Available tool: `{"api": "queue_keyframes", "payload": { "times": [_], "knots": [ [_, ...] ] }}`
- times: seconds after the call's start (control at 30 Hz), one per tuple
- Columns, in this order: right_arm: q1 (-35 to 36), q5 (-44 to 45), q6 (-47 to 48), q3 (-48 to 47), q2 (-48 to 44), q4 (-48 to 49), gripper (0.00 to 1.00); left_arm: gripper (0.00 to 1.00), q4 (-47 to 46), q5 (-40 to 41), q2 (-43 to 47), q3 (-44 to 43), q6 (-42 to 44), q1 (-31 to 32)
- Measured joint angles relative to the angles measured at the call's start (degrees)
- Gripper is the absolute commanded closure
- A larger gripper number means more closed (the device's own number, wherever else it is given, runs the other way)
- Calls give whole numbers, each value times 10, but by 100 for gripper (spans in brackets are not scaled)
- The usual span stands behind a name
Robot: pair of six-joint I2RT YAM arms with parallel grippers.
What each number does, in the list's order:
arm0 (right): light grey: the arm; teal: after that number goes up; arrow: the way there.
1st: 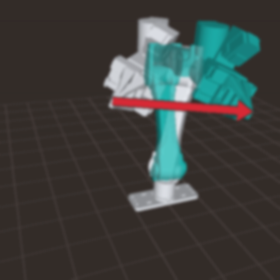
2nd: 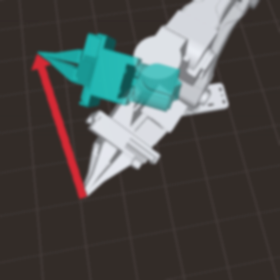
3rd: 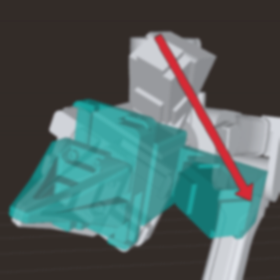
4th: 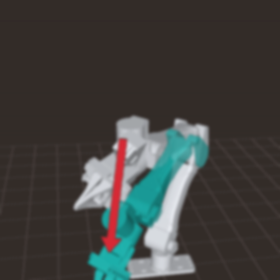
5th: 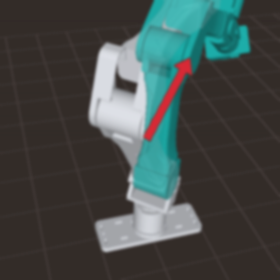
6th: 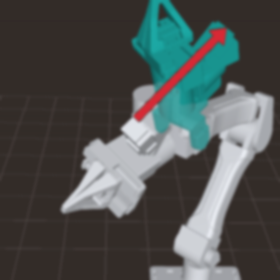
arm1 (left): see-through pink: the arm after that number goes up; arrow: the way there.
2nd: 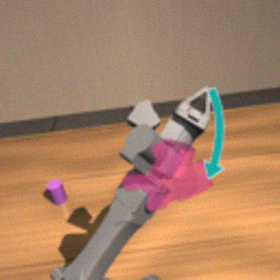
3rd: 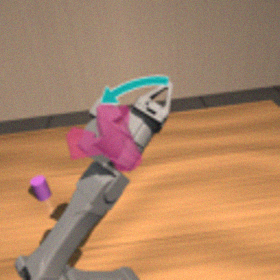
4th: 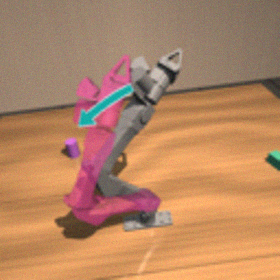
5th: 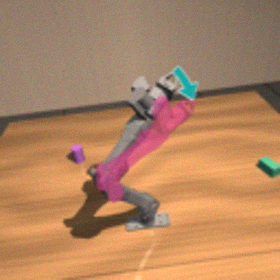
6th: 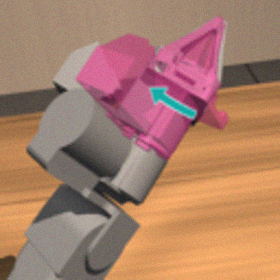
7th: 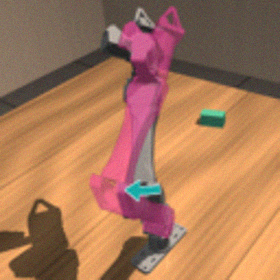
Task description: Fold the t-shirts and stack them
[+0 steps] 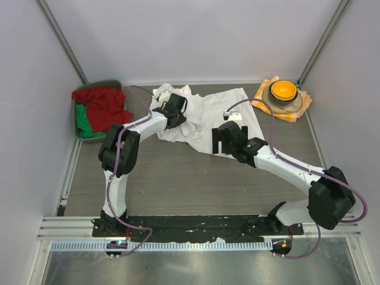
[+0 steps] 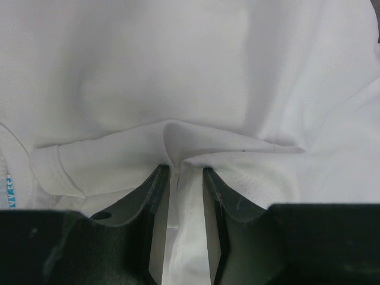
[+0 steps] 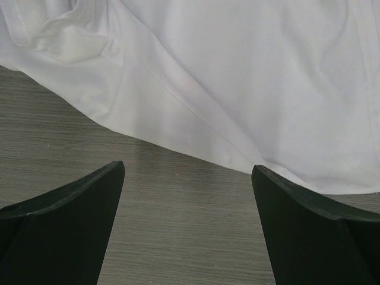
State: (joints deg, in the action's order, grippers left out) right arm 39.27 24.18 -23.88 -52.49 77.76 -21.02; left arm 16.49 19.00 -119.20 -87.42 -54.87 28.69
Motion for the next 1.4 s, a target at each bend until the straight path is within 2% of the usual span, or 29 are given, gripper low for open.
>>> {"api": "queue_keyframes", "payload": {
  "times": [0.3,0.53,0.63,0.7,0.73,1.17,1.27,1.4],
  "knots": [
    [0,-2,0,0,0,0,5,68,1,-2,0,-3,0,0],
    [0,-3,0,1,0,2,6,72,2,-2,0,-13,0,0],
    [0,-3,0,2,0,2,5,88,2,-2,0,-13,-1,0],
    [0,-3,0,3,0,3,6,93,2,-2,0,-13,-2,0],
    [0,-3,0,3,0,3,6,100,3,-2,0,-13,-1,0],
    [0,-4,0,3,0,3,6,100,6,-7,9,-8,3,4],
    [0,-4,0,3,0,4,6,100,12,-6,52,22,9,11],
    [0,-4,0,3,0,3,6,100,27,6,168,89,13,48]
  ]
}}
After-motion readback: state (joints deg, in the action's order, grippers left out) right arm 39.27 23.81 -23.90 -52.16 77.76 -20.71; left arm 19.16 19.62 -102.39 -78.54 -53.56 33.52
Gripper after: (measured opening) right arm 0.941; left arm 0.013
